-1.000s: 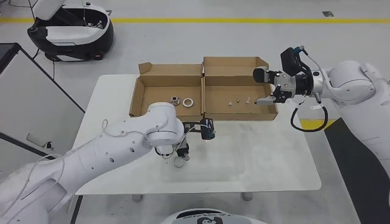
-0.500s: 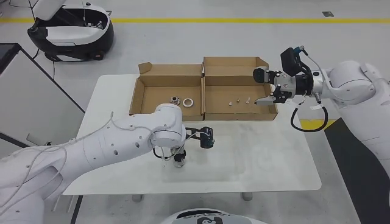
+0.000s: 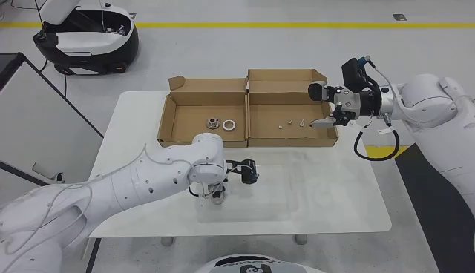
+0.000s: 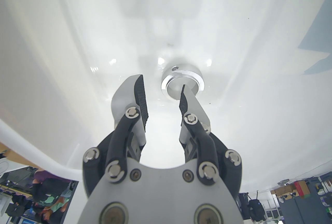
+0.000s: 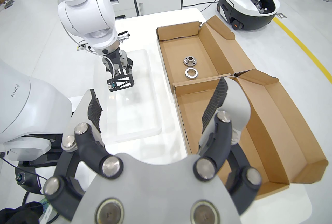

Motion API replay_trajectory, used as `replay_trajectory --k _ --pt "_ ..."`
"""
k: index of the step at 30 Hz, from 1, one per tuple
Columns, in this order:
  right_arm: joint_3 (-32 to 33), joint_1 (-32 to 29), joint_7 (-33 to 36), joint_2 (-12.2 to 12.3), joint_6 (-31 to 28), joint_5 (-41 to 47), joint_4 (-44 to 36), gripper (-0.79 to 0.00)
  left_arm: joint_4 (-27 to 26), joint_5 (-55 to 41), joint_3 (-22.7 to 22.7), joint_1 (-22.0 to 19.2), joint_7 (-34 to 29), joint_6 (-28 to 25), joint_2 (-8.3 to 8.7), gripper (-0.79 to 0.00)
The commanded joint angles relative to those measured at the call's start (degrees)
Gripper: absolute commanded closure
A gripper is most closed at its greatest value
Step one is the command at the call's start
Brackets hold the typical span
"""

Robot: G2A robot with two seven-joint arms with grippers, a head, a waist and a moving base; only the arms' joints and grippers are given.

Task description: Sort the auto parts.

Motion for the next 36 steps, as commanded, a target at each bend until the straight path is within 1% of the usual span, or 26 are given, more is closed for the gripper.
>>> replay_trajectory --k 1,2,4,6,10,20,26,27,28,29,33,36 --pt "0.0 0.0 0.0 0.0 0.0 0.0 0.0 -0.785 0.3 0.1 0.0 0.3 -0.1 0.1 -0.11 -0.332" --pt "0.0 0.0 0.0 0.0 0.0 0.0 0.0 -0.785 0.5 0.2 0.0 0.5 -0.2 0.2 -0.17 -0.332" --pt "0.0 0.0 0.0 0.0 0.0 0.0 0.0 -0.785 0.8 0.4 0.0 0.8 -0.2 0.2 -0.28 -0.305" --pt "0.0 0.0 0.0 0.0 0.0 0.0 0.0 -0.785 1.0 0.7 0.0 1.1 -0.4 0.4 -0.45 -0.311" --pt "0.0 0.0 0.0 0.0 0.0 0.0 0.0 -0.785 1.5 0.9 0.0 1.4 -0.3 0.3 -0.79 -0.296" --pt "0.0 0.0 0.0 0.0 0.0 0.0 0.0 -0.785 2.9 1.4 0.0 1.8 0.2 -0.2 -1.45 -0.286" --pt "0.0 0.0 0.0 0.0 0.0 0.0 0.0 -0.785 3.7 1.7 0.0 2.4 0.5 -0.5 -1.80 -0.256" --pt "0.0 0.0 0.0 0.0 0.0 0.0 0.0 -0.785 3.9 1.8 0.0 2.5 0.6 -0.6 -1.87 -0.194" --pt "0.0 0.0 0.0 0.0 0.0 0.0 0.0 -0.785 4.1 1.7 0.0 2.5 0.6 -0.6 -1.93 -0.080" --pt "0.0 0.0 0.0 0.0 0.0 0.0 0.0 -0.785 4.3 1.7 0.0 2.4 0.8 -0.8 -2.00 0.000" --pt "0.0 0.0 0.0 0.0 0.0 0.0 0.0 -0.785 4.7 1.0 0.0 1.9 1.1 -1.1 -2.20 0.000" --pt "0.0 0.0 0.0 0.0 0.0 0.0 0.0 -0.785 3.8 -1.1 0.0 0.4 1.1 -1.1 -2.08 0.000"
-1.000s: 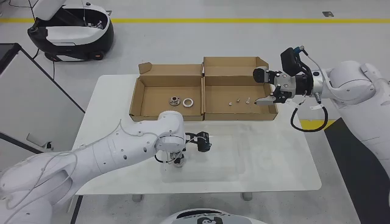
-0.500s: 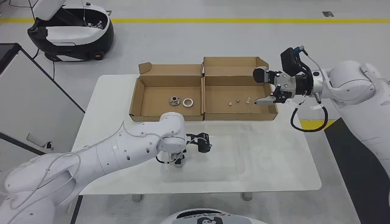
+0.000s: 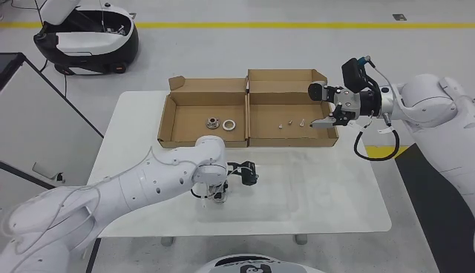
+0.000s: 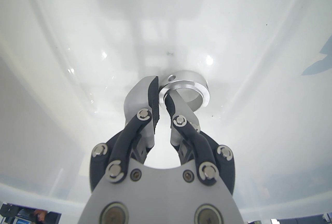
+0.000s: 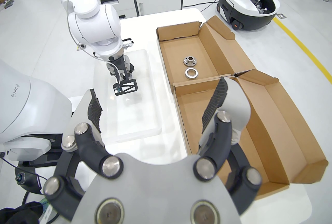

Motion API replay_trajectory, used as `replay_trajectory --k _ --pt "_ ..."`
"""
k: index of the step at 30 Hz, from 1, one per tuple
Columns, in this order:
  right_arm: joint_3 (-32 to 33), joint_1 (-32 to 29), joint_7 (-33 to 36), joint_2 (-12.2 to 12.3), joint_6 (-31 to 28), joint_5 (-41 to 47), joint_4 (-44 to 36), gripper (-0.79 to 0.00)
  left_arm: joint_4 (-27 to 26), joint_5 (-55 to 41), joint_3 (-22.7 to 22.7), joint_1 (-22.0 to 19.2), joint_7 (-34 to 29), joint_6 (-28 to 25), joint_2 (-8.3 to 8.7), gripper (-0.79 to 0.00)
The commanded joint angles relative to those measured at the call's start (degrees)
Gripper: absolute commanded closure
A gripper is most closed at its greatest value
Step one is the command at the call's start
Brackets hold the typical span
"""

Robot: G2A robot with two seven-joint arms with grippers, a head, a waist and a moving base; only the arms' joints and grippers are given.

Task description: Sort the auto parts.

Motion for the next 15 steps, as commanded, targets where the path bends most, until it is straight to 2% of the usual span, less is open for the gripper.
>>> replay_trajectory --k 1,7,15 --pt "0.0 0.0 0.0 0.0 0.0 0.0 0.0 -0.785 -0.9 -1.6 0.0 -1.0 0.0 0.0 0.19 0.000" --pt "0.0 0.0 0.0 0.0 0.0 0.0 0.0 -0.785 -6.8 -8.0 0.0 -6.0 1.1 -1.1 2.31 0.000" --pt "0.0 0.0 0.0 0.0 0.0 0.0 0.0 -0.785 -17.5 -12.1 0.0 -12.4 2.8 -2.7 7.64 0.000"
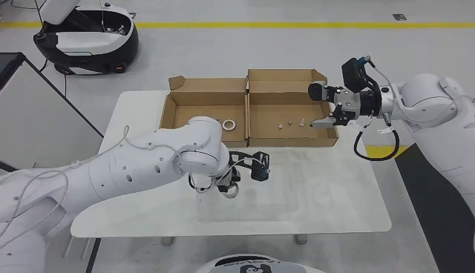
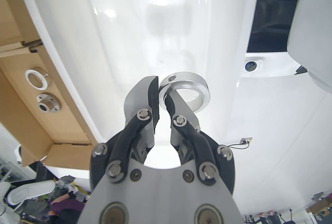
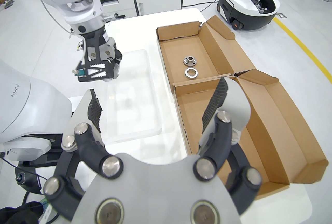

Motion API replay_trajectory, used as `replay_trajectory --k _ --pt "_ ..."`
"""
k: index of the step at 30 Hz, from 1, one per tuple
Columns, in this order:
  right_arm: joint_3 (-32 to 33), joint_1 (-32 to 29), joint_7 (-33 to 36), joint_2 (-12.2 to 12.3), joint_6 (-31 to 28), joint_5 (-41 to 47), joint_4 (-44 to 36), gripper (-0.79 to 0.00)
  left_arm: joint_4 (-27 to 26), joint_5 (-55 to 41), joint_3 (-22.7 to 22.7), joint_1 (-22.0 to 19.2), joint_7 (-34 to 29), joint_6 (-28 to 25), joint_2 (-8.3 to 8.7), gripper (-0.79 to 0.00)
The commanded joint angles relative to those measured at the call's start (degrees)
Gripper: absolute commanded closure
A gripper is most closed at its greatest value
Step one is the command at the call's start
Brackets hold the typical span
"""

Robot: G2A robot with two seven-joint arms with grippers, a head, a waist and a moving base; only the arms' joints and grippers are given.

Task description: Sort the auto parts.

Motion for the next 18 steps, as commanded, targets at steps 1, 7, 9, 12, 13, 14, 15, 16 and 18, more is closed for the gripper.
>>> replay_trajectory --k 1,7,9,12,13,14,15,16,18 --pt "0.0 0.0 0.0 0.0 0.0 0.0 0.0 -0.785 -2.5 -0.2 0.0 -1.2 -0.1 0.1 1.37 0.000" --pt "0.0 0.0 0.0 0.0 0.0 0.0 0.0 -0.785 -4.1 -0.5 -0.1 -1.8 0.0 0.0 2.17 0.000" --pt "0.0 0.0 0.0 0.0 0.0 0.0 0.0 -0.785 -4.1 -0.5 -0.1 -1.8 0.0 0.0 2.17 0.000" --pt "0.0 0.0 0.0 0.0 0.0 0.0 0.0 -0.785 -4.1 -0.5 -0.1 -1.8 0.0 0.0 2.17 0.000" --pt "0.0 0.0 0.0 0.0 0.0 0.0 0.0 -0.785 -4.1 -0.5 -0.1 -1.8 0.0 0.0 2.17 0.000" --pt "0.0 0.0 0.0 0.0 0.0 0.0 0.0 -0.785 -3.9 -0.6 -0.3 -1.3 1.3 0.3 2.19 0.000" --pt "0.0 0.0 0.0 0.0 0.0 0.0 0.0 -0.785 -3.4 -0.1 -0.9 -1.0 3.0 0.6 2.32 0.000" --pt "0.0 0.0 0.0 0.0 0.0 0.0 0.0 -0.785 -3.2 0.6 -1.6 -0.8 4.3 0.8 2.56 0.000" --pt "0.0 0.0 0.0 0.0 0.0 0.0 0.0 -0.785 -3.2 0.4 -3.8 -0.3 7.5 0.7 3.36 0.000"
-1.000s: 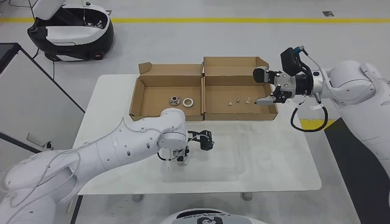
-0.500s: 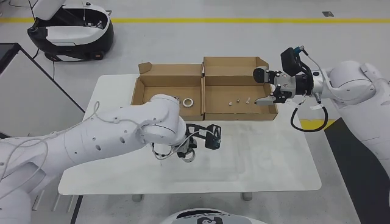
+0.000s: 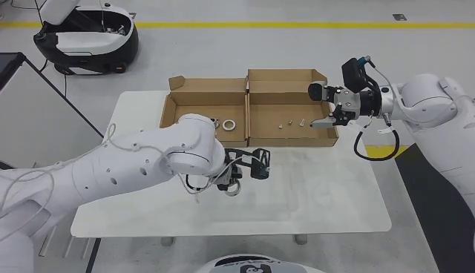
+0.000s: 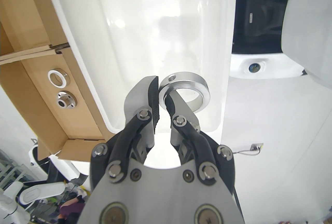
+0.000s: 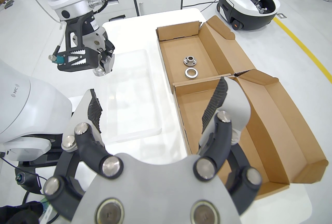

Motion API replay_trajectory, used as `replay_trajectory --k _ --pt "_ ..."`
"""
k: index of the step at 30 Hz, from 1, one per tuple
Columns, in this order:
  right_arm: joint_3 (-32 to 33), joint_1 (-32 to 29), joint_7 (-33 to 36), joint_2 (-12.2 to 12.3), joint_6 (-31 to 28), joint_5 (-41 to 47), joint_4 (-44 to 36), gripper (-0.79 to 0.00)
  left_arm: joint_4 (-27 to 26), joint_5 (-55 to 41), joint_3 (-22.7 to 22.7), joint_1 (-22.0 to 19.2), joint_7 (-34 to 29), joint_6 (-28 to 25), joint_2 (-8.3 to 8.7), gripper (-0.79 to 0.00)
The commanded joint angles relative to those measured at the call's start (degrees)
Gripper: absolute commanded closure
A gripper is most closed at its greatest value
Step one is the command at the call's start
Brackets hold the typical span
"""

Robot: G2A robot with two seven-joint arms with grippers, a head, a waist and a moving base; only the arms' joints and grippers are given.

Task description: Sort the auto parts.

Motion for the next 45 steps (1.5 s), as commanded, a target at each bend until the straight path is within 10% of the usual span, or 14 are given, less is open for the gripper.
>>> replay_trajectory --k 1,22,45 --pt "0.0 0.0 0.0 0.0 0.0 0.0 0.0 -0.785 0.0 -0.1 -2.3 0.4 2.9 -0.5 1.03 0.000" --pt "0.0 0.0 0.0 0.0 0.0 0.0 0.0 -0.785 -1.0 -4.9 -30.6 21.3 33.4 -24.2 15.74 0.000" --pt "0.0 0.0 0.0 0.0 0.0 0.0 0.0 -0.785 -1.0 -24.3 -39.7 33.4 63.8 -31.9 16.66 0.000"
